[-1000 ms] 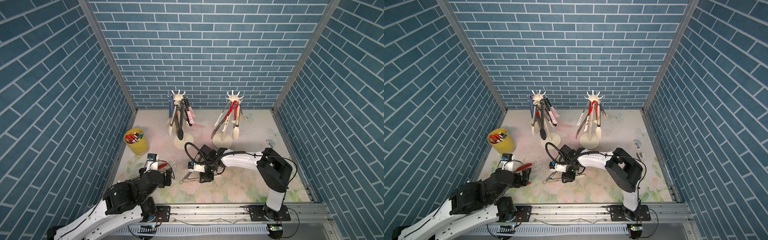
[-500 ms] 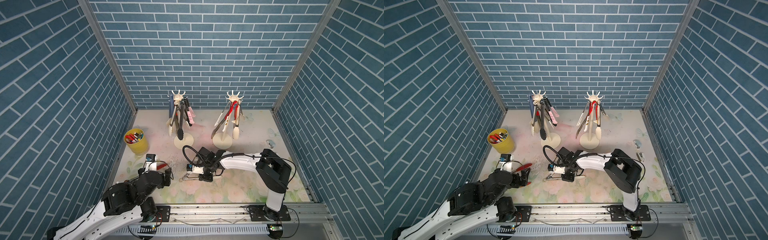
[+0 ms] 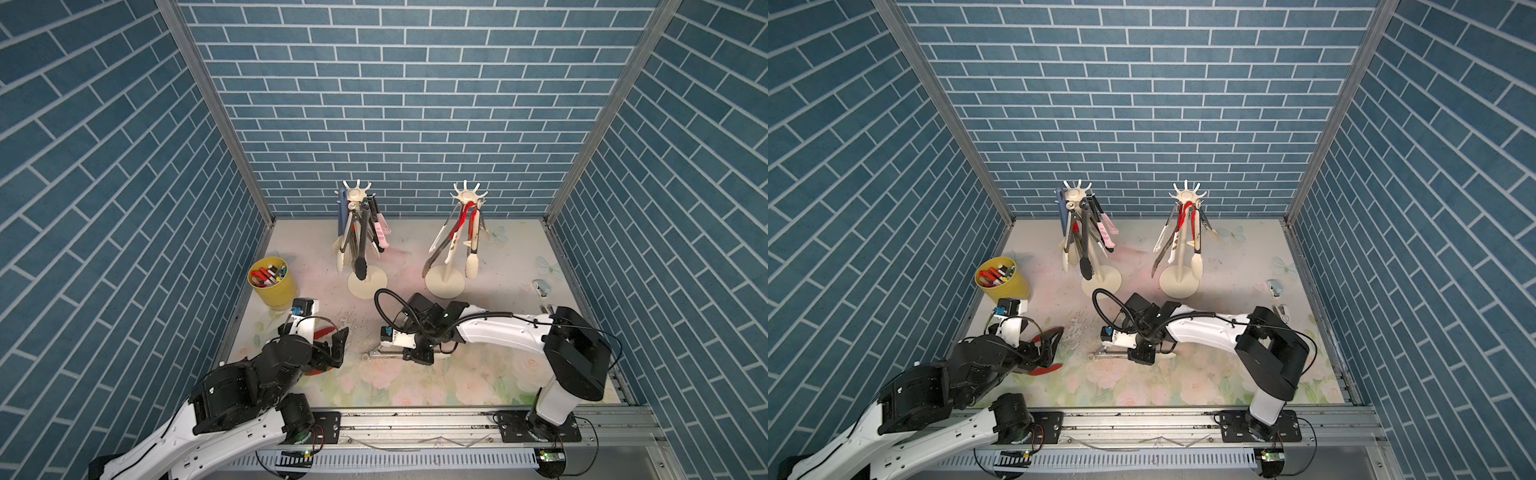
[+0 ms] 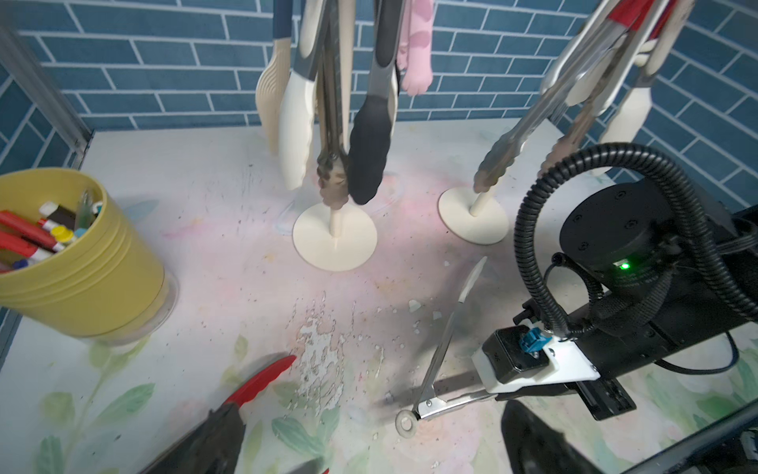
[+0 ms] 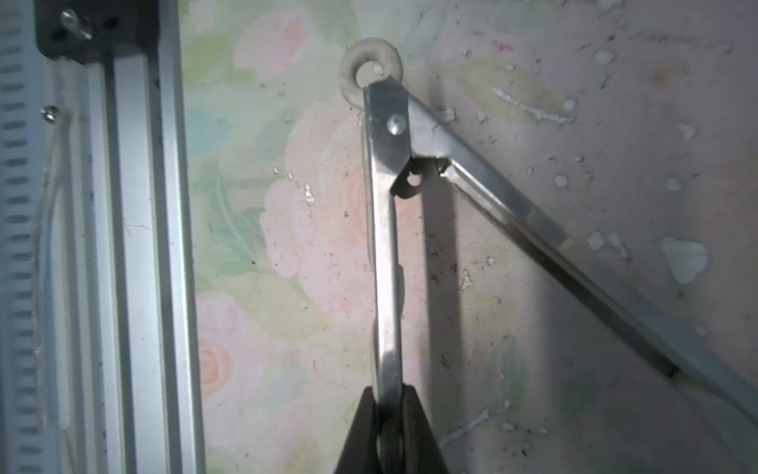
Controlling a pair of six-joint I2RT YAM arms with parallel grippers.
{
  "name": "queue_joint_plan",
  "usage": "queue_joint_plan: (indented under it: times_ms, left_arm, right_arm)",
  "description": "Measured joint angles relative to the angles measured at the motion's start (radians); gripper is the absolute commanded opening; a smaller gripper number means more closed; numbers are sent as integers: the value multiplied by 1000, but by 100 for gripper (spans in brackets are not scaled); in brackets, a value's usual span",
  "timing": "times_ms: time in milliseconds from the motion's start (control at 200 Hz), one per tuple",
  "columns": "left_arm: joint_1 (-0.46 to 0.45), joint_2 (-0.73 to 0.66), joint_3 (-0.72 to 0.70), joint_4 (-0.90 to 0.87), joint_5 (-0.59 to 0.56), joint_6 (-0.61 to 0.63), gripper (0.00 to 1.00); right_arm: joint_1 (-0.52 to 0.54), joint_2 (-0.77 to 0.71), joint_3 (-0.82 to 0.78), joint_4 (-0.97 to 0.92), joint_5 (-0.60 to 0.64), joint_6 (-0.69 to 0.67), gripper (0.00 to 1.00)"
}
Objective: Hang food tongs on kitchen utensil racks
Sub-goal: Pick up the food tongs from the center of the board.
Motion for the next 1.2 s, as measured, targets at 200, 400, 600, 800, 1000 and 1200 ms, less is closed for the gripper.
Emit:
queue_joint_plan:
  times_ms: [200,400,600,800,1000,1200]
  left_arm:
    - [0,87,99,132,89,133,99]
    - [2,219,246,212,174,215,99]
    - [116,374,359,263,358,227,97]
    - [340,499,366,367,627,172,95]
    - [360,653,449,446,780,161,94]
    - [375,766,560,529,864,161,92]
  right_arm:
    - [-29,-248,-34,-9,-6,28,0]
    - [-130,-497,-40,-30,-5,74,0]
    - [-219,-661,-24,-55,-13,94,0]
    - [-368,-695,41,-98,-32,108,0]
    - [-512,-687,138,-101,-98,117,0]
    - [-674,-637,225,-86,-216,141,0]
